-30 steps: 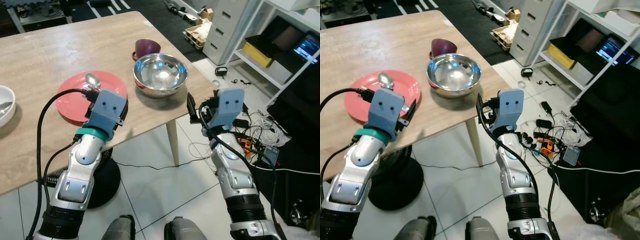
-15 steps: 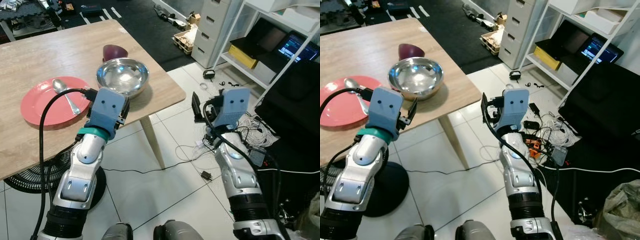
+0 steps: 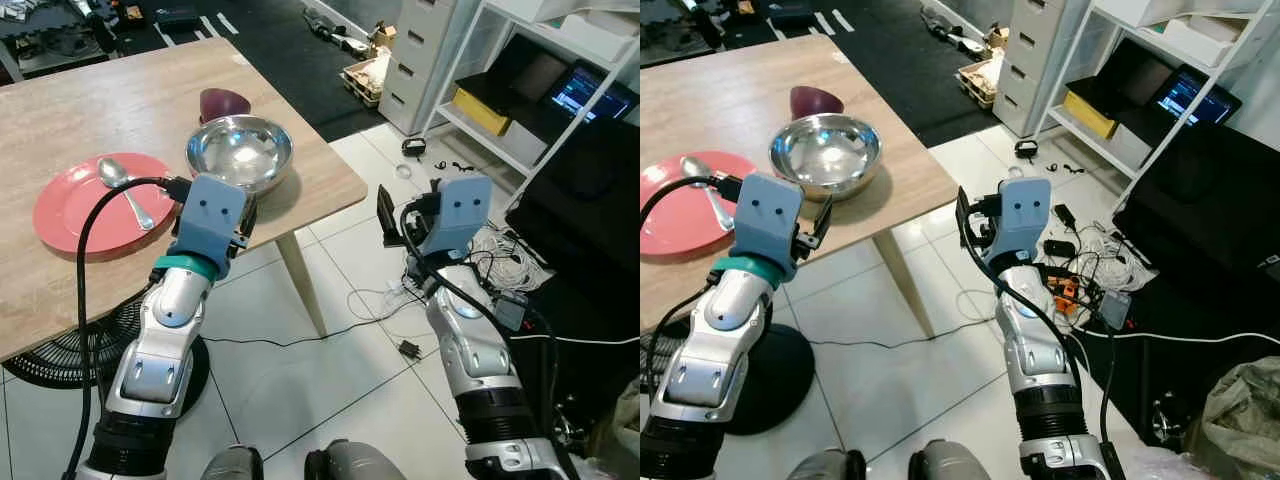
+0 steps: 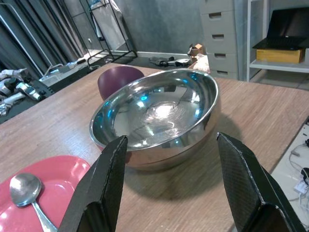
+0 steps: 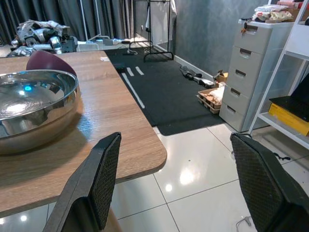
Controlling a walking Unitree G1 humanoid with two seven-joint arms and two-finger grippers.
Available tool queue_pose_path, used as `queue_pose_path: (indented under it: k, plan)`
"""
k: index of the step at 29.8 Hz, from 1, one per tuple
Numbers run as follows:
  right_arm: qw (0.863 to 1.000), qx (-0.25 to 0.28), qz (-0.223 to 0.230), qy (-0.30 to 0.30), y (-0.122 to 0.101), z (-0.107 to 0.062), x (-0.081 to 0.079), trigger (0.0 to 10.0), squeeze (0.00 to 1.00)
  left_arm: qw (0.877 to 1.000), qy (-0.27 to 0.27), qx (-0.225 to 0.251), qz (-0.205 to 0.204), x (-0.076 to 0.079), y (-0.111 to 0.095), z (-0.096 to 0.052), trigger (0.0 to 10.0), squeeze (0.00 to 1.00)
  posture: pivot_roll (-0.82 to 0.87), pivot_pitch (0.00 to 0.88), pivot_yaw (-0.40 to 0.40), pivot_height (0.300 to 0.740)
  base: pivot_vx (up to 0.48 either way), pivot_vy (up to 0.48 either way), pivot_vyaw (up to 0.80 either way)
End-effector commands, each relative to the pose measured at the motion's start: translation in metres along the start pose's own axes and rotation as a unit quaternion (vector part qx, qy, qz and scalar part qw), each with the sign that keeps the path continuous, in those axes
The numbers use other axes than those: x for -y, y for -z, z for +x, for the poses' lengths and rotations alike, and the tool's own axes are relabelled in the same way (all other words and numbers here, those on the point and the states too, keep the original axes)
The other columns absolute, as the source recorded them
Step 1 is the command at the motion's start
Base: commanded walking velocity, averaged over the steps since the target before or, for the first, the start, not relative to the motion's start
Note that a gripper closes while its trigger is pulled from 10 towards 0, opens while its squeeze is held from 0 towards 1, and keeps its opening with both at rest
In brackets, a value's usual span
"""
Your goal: Setting the table
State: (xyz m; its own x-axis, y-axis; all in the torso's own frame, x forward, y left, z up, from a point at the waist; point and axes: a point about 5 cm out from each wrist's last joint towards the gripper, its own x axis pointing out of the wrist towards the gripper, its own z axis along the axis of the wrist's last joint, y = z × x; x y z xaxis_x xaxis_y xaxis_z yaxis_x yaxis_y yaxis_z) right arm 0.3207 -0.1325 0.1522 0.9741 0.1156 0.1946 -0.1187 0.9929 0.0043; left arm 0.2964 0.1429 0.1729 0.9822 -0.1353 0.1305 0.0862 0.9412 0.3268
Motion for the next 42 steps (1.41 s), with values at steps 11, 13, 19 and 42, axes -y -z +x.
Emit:
queue_pose_path:
  k: [11,13,19,42]
  plan:
    - [1.000,-0.008,-0.001,0.001,0.0044,-0.0023,-0.0007,10.0,0.00,1.000,0.006,-0.016,-0.006,0.0016,0.0044,-0.0004,10.0,0.00,-0.06,0.006,0.021,0.740,0.000,0.000,0.00]
    - [1.000,-0.008,-0.001,0.001,0.0044,-0.0023,-0.0007,10.0,0.00,1.000,0.006,-0.016,-0.006,0.0016,0.0044,-0.0004,10.0,0.00,-0.06,0.006,0.021,0.740,0.000,0.000,0.00]
    - [1.000,-0.007,0.000,0.001,0.0043,-0.0025,-0.0012,10.0,0.00,1.000,0.008,-0.018,-0.010,0.0023,0.0036,-0.0003,10.0,0.00,-0.06,0.008,0.022,0.740,0.000,0.258,0.00]
    - [1.000,-0.007,0.000,0.002,0.0040,-0.0032,-0.0006,10.0,0.00,1.000,0.011,-0.022,0.010,0.0042,0.0032,0.0013,10.0,0.00,-0.07,0.011,0.023,0.740,0.000,0.104,0.00]
